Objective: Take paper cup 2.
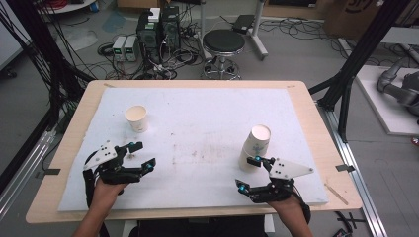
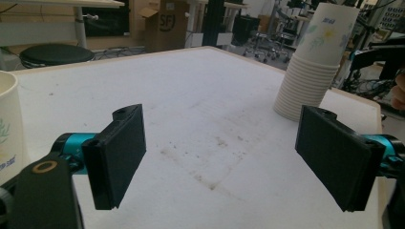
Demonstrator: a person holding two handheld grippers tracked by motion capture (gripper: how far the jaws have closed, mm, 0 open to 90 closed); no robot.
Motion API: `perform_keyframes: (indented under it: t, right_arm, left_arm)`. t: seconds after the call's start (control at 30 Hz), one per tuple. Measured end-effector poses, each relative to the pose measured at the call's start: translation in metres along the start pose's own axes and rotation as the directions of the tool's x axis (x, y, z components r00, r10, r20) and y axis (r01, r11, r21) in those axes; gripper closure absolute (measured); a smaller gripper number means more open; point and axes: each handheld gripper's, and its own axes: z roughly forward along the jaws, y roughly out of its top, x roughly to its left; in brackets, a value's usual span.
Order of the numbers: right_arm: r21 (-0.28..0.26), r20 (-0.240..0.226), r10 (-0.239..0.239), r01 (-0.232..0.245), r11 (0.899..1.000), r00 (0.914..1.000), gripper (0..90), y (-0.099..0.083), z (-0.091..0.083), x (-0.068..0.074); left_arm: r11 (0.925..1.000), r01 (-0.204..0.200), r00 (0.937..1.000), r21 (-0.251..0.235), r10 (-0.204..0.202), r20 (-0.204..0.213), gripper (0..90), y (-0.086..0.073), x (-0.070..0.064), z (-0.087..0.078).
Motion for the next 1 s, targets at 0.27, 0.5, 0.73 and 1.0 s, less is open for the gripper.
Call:
perform_keyframes:
  t: [0.27,0.5,0.73,1.0]
  right_arm:
    - [0.014,0.056,0.013,-0.014,1.0,0.9984,21.0,-0.01,-0.021,-0.008]
    - [0.016,0.089,0.021,-0.023,1.0,0.9958,21.0,-0.014,-0.033,-0.013]
    - [0.016,0.115,0.033,-0.035,0.999,0.9928,21.0,-0.019,-0.045,-0.018]
    - [0.02,0.143,0.055,-0.058,0.998,0.9882,21.1,-0.025,-0.052,-0.023]
  left_arm:
    - [1.0,-0.007,0.9992,0.003,0.007,0.04,17.7,0.008,-0.003,0.011]
    - [0.9996,-0.026,0.9959,0.014,0.024,0.087,17.7,0.018,-0.008,0.026]
    - [0.9991,-0.04,0.9903,0.012,0.038,0.134,18.0,0.03,-0.014,0.041]
    - [0.9981,-0.059,0.9787,0.016,0.055,0.198,18.1,0.046,-0.024,0.065]
